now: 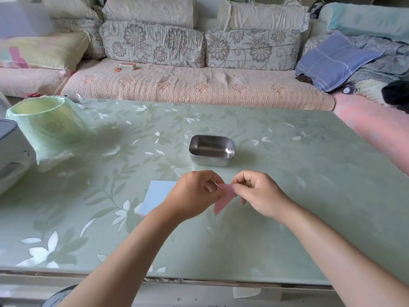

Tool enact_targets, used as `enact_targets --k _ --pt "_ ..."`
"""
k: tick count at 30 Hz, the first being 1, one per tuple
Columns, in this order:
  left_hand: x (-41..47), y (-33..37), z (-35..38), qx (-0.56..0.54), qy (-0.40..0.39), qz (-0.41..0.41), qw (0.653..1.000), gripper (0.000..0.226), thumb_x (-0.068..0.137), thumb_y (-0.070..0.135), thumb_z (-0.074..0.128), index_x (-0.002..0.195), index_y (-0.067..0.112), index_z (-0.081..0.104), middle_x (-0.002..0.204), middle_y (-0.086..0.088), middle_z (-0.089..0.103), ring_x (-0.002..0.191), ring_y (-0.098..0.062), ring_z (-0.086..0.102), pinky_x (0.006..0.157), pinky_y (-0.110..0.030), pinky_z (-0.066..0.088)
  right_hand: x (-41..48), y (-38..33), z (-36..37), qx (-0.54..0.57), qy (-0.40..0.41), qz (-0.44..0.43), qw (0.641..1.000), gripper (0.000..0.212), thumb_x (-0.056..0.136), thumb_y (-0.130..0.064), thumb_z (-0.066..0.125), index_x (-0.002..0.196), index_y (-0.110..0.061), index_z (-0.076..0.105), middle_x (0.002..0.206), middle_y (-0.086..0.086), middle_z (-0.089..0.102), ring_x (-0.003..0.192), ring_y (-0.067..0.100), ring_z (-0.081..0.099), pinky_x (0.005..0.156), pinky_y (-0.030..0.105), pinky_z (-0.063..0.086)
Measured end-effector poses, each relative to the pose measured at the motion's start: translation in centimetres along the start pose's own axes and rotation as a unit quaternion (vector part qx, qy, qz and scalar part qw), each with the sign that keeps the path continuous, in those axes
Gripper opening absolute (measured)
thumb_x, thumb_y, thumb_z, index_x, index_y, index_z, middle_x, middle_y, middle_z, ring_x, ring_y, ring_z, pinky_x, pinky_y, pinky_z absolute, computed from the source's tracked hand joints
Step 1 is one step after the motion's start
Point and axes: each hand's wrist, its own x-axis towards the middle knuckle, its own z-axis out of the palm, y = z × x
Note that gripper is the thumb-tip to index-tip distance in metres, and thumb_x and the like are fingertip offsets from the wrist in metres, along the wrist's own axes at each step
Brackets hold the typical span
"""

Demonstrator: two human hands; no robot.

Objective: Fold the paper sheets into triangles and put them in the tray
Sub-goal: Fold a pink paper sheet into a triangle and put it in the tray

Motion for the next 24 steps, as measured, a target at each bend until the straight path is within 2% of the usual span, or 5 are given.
enact_targets --k 2,5,15,19,24 --pt "0.0 0.2 0.0 -0.026 0.007 -0.017 0.999 0.011 0.088 0.034 0.066 0.078 0.033 0.071 0.073 0.021 0.07 0.067 0.003 0.066 0.059 -0.01 0.047 0.0 -0.1 -0.1 0.0 0.002 0.007 1.0 0.015 0.092 -0.013 0.061 0.079 -0.019 0.068 0.07 -0.004 0.064 0.06 0.012 0.056 0.059 0.022 0.043" --pt "-0.1 0.3 -0.1 -0.018 0.018 -0.03 0.999 0.017 0.089 0.03 0.065 0.073 0.033 0.071 0.067 0.025 0.068 0.062 0.006 0.064 0.051 -0.006 0.04 0.0 -0.2 0.1 0.001 0.006 0.009 1.0 0.015 0.09 -0.016 0.063 0.077 -0.021 0.069 0.068 -0.003 0.062 0.059 0.011 0.051 0.057 0.025 0.041" --pt "-0.5 1.2 0.3 0.011 0.032 0.008 0.999 0.015 0.087 0.028 0.065 0.073 0.033 0.068 0.07 0.021 0.07 0.068 0.003 0.066 0.067 -0.021 0.054 -0.1 -0.6 1.1 -0.033 0.049 -0.033 0.998 0.014 0.067 -0.04 0.061 0.07 -0.028 0.068 0.064 -0.009 0.069 0.053 0.004 0.053 0.051 0.018 0.041" --pt "-0.6 1.2 0.3 0.029 0.036 0.02 0.999 0.014 0.087 0.024 0.065 0.074 0.027 0.07 0.07 0.015 0.071 0.067 0.001 0.066 0.068 -0.029 0.056 0.1 -0.4 0.6 -0.064 0.048 -0.016 0.997 0.005 0.069 -0.033 0.07 0.067 -0.029 0.071 0.058 -0.01 0.065 0.05 0.003 0.051 0.051 0.017 0.042" --pt "-0.1 0.6 -0.5 0.04 0.053 0.015 0.998 0.014 0.088 0.02 0.065 0.076 0.023 0.071 0.07 0.014 0.07 0.067 -0.002 0.065 0.069 -0.026 0.055 0.4 0.0 -0.4 -0.061 0.058 0.001 0.996 0.007 0.072 -0.026 0.074 0.066 -0.026 0.072 0.053 -0.011 0.06 0.048 0.006 0.049 0.049 0.02 0.041"
